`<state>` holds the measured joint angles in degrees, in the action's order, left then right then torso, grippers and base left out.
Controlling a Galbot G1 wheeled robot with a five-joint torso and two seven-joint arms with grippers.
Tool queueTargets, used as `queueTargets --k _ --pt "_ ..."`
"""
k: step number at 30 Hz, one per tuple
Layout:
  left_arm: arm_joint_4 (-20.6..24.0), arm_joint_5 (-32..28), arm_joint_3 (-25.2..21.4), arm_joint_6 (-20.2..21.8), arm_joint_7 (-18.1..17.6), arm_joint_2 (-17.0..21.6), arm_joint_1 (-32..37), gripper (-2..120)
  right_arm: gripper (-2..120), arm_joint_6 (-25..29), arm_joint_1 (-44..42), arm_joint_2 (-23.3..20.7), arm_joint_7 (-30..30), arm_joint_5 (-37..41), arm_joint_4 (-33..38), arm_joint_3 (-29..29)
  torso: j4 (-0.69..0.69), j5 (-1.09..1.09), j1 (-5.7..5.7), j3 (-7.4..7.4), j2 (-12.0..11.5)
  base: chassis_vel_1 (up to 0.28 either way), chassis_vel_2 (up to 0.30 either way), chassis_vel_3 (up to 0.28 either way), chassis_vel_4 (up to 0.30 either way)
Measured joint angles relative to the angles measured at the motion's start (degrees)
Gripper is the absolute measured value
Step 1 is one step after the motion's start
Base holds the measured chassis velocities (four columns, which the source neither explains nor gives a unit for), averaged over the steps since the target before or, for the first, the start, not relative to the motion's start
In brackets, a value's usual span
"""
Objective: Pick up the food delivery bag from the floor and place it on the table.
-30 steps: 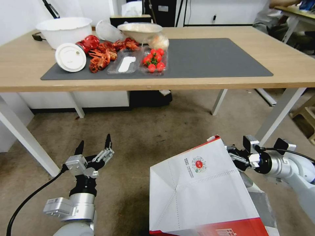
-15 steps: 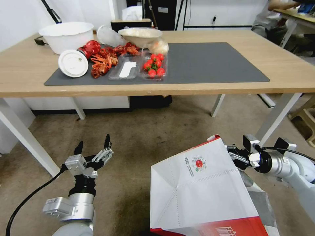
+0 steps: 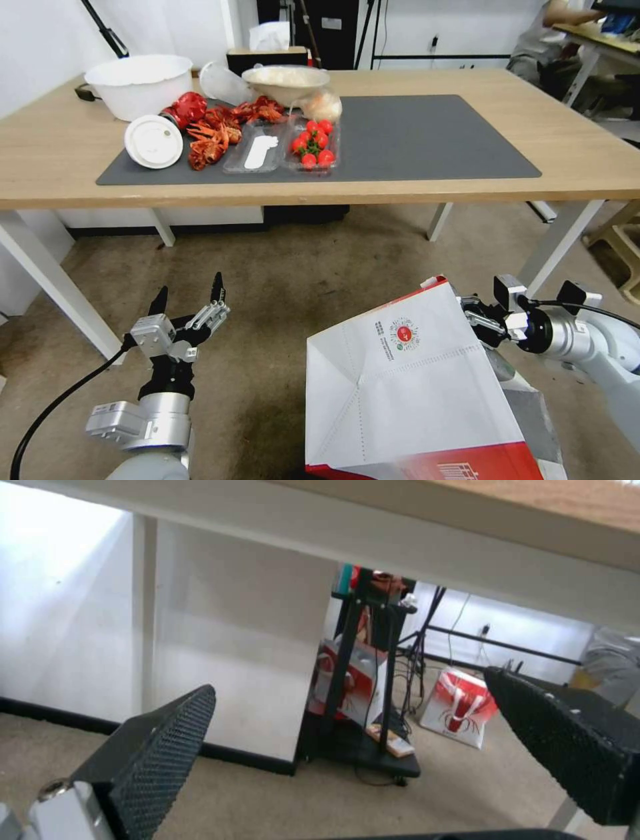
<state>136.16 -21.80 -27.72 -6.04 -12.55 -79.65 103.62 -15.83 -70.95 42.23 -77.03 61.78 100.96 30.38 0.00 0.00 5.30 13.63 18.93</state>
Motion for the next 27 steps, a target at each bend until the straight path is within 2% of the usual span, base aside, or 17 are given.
queueTargets --k 27 --pt "0.99 0.0 -0.11 0.08 0.06 -0.29 0.54 100 0 0.06 -0.31 -0.15 0.04 0.01 0.59 0.33 0.0 0.0 1.97 4.13 6.11 0.0 0.0 0.0 0.0"
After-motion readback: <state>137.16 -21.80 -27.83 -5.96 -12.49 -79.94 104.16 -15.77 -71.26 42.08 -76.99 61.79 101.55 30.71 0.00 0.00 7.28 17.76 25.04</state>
